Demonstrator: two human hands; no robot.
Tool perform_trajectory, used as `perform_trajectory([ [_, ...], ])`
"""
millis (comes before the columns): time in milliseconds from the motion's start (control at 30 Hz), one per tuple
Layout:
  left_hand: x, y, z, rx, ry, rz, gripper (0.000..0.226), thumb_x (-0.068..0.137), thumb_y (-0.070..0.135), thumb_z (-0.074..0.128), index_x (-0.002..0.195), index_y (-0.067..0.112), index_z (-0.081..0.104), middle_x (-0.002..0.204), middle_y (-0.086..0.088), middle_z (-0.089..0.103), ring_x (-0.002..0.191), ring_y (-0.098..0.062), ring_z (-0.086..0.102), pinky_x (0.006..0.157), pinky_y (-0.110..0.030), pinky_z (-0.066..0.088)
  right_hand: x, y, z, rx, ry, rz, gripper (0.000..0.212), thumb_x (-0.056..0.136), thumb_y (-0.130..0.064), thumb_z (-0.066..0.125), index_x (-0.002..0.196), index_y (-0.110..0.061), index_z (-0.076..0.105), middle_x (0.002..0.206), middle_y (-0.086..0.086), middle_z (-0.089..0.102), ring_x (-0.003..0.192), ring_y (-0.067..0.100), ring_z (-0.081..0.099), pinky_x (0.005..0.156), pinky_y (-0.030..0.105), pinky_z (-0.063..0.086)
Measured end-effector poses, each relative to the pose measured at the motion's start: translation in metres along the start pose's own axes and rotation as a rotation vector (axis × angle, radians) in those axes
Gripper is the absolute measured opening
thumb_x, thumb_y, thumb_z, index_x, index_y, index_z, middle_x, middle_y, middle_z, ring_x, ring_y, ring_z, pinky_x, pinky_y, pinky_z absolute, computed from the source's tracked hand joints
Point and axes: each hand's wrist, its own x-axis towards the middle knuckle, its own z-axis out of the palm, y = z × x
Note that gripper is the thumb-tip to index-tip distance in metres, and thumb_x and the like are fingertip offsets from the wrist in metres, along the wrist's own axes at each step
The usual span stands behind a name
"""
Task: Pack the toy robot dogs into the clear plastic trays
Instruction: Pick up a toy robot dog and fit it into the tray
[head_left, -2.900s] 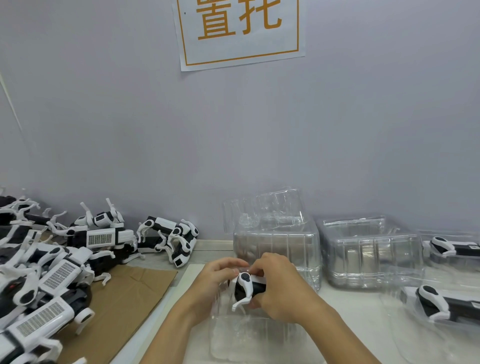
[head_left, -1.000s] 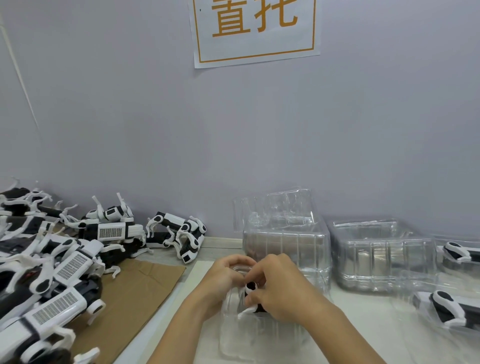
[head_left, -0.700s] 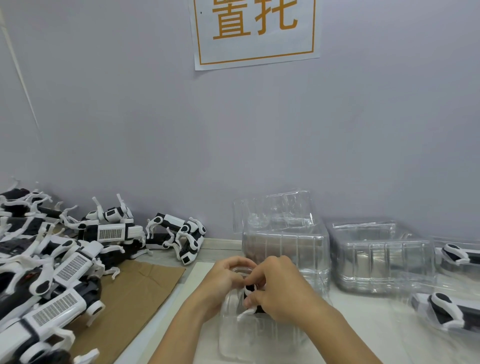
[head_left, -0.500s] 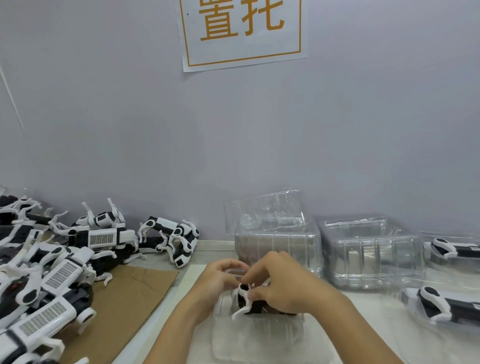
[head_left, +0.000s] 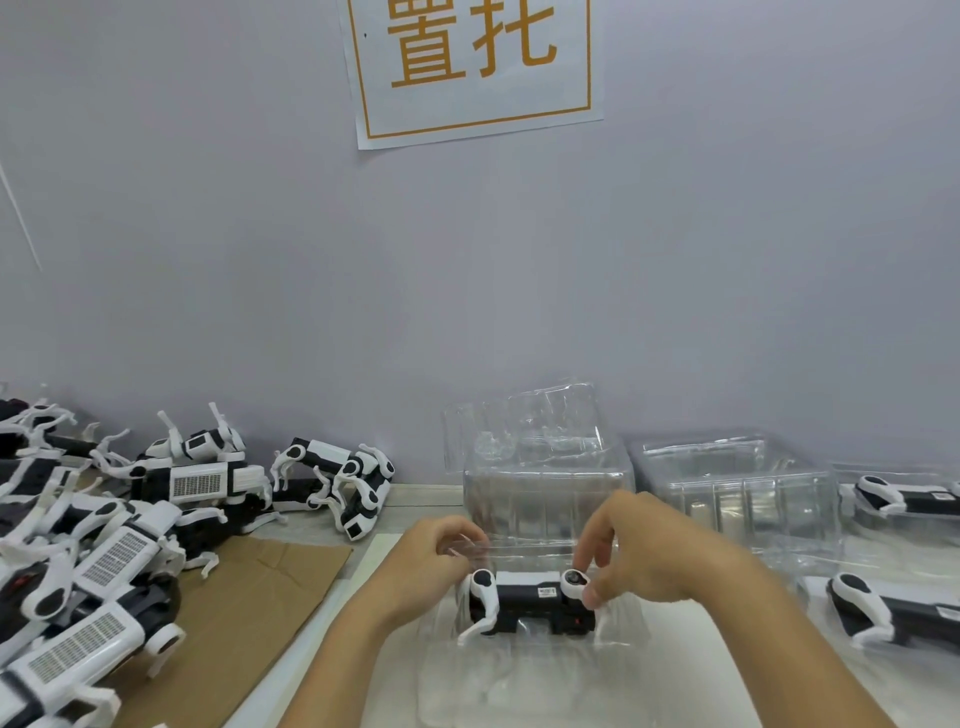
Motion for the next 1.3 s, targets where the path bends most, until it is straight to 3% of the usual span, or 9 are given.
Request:
perform_trajectory([
  [100, -0.001, 0.001, 0.000, 0.031, -0.006, 0.033, 0.036, 0.085, -0.009, 0.051, 0.102, 0.015, 0.071, 0.109, -0.001, 0.073, 0.109, -0.026, 0.065, 0.100, -0.043, 0.050, 0.003, -0.003, 0.004, -0.004, 0.028, 0.021, 0.024, 0.071, -0.028, 0.089, 0.092, -0.028, 0.077, 0.088, -0.014, 0.068, 0.078, 0.001, 0.060, 0.065, 0.016, 0.044],
  [233, -0.002, 0.001, 0.001, 0.022, -0.010, 0.033, 0.036, 0.086, -0.009, 0.051, 0.098, 0.019, 0.070, 0.108, 0.002, 0.073, 0.110, -0.020, 0.065, 0.099, -0.037, 0.050, 0.004, -0.006, 0.007, 0.024, 0.060, 0.065, 0.022, 0.071, -0.022, 0.090, 0.090, -0.025, 0.077, 0.093, -0.011, 0.071, 0.081, 0.003, 0.063, 0.081, 0.025, 0.053],
  [367, -0.002, 0.001, 0.002, -0.016, -0.009, 0.018, 0.034, 0.086, -0.009, 0.052, 0.097, 0.018, 0.070, 0.104, 0.006, 0.074, 0.104, -0.011, 0.067, 0.096, -0.032, 0.050, 0.002, -0.009, 0.008, 0.019, 0.038, 0.085, 0.019, 0.071, -0.018, 0.090, 0.077, -0.025, 0.072, 0.080, -0.013, 0.067, 0.081, 0.009, 0.066, 0.087, 0.033, 0.057],
  [500, -0.002, 0.000, 0.003, -0.024, -0.008, 0.009, 0.034, 0.085, -0.009, 0.051, 0.099, 0.015, 0.070, 0.105, 0.004, 0.073, 0.104, -0.008, 0.066, 0.094, -0.029, 0.049, 0.004, -0.010, 0.009, 0.008, 0.062, 0.107, 0.016, 0.073, -0.017, 0.088, 0.079, -0.024, 0.075, 0.083, -0.013, 0.069, 0.084, 0.008, 0.065, 0.089, 0.035, 0.057],
  [667, -0.001, -0.002, 0.003, -0.072, -0.011, -0.007, 0.035, 0.086, -0.011, 0.049, 0.100, 0.014, 0.070, 0.109, -0.001, 0.073, 0.103, -0.009, 0.068, 0.092, -0.026, 0.050, 0.004, -0.010, 0.009, -0.028, 0.055, 0.080, 0.018, 0.073, -0.018, 0.087, 0.076, -0.026, 0.072, 0.081, -0.015, 0.066, 0.083, 0.008, 0.064, 0.086, 0.033, 0.056],
  [767, -0.001, -0.005, 0.004, -0.129, -0.020, -0.018, 0.036, 0.085, -0.012, 0.048, 0.098, 0.014, 0.070, 0.108, -0.005, 0.073, 0.107, -0.013, 0.067, 0.096, -0.030, 0.050, 0.006, -0.010, 0.008, -0.057, 0.055, 0.028, 0.011, 0.079, -0.028, 0.083, 0.086, -0.023, 0.076, 0.088, -0.012, 0.068, 0.085, 0.008, 0.065, 0.084, 0.030, 0.056],
  [933, -0.002, -0.006, 0.007, -0.224, -0.022, -0.036, 0.032, 0.087, -0.011, 0.047, 0.097, 0.010, 0.070, 0.108, -0.017, 0.072, 0.107, -0.030, 0.065, 0.090, -0.033, 0.049, 0.012, -0.026, 0.019, 0.072, 0.114, -0.167, 0.029, 0.085, -0.048, 0.073, 0.111, -0.037, 0.069, 0.102, -0.015, 0.060, 0.088, 0.001, 0.057, 0.079, 0.020, 0.046],
  [1100, -0.002, -0.004, 0.007, -0.237, -0.032, -0.037, 0.033, 0.087, -0.011, 0.044, 0.105, 0.004, 0.069, 0.104, -0.011, 0.072, 0.091, -0.009, 0.067, 0.078, -0.020, 0.049, 0.017, -0.042, 0.050, 0.145, 0.103, -0.251, 0.023, 0.083, -0.039, 0.077, 0.105, -0.031, 0.075, 0.091, -0.017, 0.062, 0.080, 0.000, 0.058, 0.076, 0.021, 0.050],
  [1300, -0.002, -0.003, 0.007, -0.248, -0.031, -0.048, 0.033, 0.087, -0.011, 0.044, 0.104, 0.004, 0.068, 0.104, -0.011, 0.073, 0.091, -0.010, 0.068, 0.080, -0.020, 0.050, 0.019, -0.044, 0.057, 0.169, 0.147, -0.206, 0.020, 0.080, -0.034, 0.081, 0.098, -0.029, 0.075, 0.079, -0.019, 0.056, 0.070, 0.000, 0.056, 0.074, 0.024, 0.052],
])
